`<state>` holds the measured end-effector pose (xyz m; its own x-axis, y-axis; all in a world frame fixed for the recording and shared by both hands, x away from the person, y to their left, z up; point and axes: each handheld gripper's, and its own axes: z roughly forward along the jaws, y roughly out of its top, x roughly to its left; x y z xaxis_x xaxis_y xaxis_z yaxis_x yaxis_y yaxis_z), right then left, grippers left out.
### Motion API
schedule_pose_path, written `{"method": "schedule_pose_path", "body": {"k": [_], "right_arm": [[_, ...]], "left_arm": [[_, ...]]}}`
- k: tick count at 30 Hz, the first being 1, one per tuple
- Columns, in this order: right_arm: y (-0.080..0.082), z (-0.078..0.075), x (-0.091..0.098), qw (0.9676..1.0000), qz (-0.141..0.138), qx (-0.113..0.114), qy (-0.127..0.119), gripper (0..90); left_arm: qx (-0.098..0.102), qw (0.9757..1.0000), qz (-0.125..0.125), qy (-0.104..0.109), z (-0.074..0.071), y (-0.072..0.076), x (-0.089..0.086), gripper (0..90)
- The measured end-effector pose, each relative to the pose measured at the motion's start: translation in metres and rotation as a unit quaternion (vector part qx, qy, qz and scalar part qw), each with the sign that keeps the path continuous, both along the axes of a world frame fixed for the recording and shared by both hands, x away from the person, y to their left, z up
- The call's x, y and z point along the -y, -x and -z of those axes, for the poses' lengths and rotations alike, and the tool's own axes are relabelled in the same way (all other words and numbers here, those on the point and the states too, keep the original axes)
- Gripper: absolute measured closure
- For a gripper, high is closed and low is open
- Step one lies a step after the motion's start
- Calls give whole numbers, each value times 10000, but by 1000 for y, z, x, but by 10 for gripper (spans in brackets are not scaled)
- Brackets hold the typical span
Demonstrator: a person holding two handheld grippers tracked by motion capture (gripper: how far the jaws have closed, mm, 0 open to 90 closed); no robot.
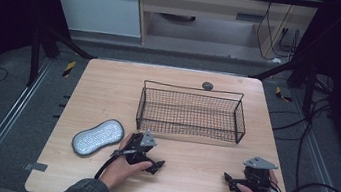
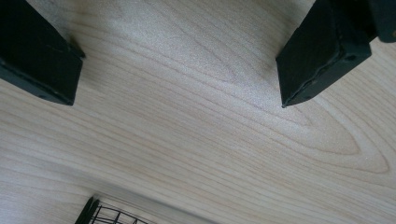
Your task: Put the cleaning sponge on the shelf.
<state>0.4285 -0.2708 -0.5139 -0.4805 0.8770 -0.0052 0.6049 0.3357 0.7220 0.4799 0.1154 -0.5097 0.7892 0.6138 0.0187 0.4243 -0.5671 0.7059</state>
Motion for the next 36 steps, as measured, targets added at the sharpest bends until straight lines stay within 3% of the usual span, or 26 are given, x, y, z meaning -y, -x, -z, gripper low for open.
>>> {"method": "schedule_pose_path", "body": {"k": [5,8,11,15,16,18,19,20,21,24,25,26,30,36], "right_arm": [[0,0,0,10000,5,-1,-6,4],[0,0,0,10000,5,-2,-5,3],[0,0,0,10000,-15,0,0,3],[-1,0,1,10000,-43,15,17,3],[-1,0,1,10000,-41,13,17,3],[-1,0,1,10000,-39,12,23,3],[-1,0,1,10000,-42,16,23,4],[-1,0,1,10000,-38,11,27,3],[-1,0,1,10000,-38,11,27,3],[-1,0,0,10000,-39,11,20,4],[-1,0,0,10000,-28,2,11,4],[-1,0,0,10000,-10,-22,-15,4],[-1,0,0,10000,11,-13,-16,4],[-1,0,1,10000,-55,7,15,4]], "left_arm": [[-58,10000,33,-74,-4,1,-3,36],[-41,9998,185,-51,-9,4,-8,38],[-4,9997,226,111,-16,3,-15,46],[215,9989,113,394,-36,4,-30,45],[251,9989,93,385,-42,4,-33,44],[259,9992,-1,303,-54,3,-42,45],[282,9995,-46,160,-60,2,-47,45],[319,9989,-244,-248,-71,1,-60,47],[319,9989,-244,-248,-71,1,-60,47],[21,9988,-381,-322,-85,-2,-82,38],[-71,9982,-422,-432,-88,-6,-96,36],[-71,9982,-422,-432,-88,-6,-96,35],[-485,9952,-706,-463,-83,-12,-121,41],[-699,9912,-754,-830,-87,-14,-135,48]]}}
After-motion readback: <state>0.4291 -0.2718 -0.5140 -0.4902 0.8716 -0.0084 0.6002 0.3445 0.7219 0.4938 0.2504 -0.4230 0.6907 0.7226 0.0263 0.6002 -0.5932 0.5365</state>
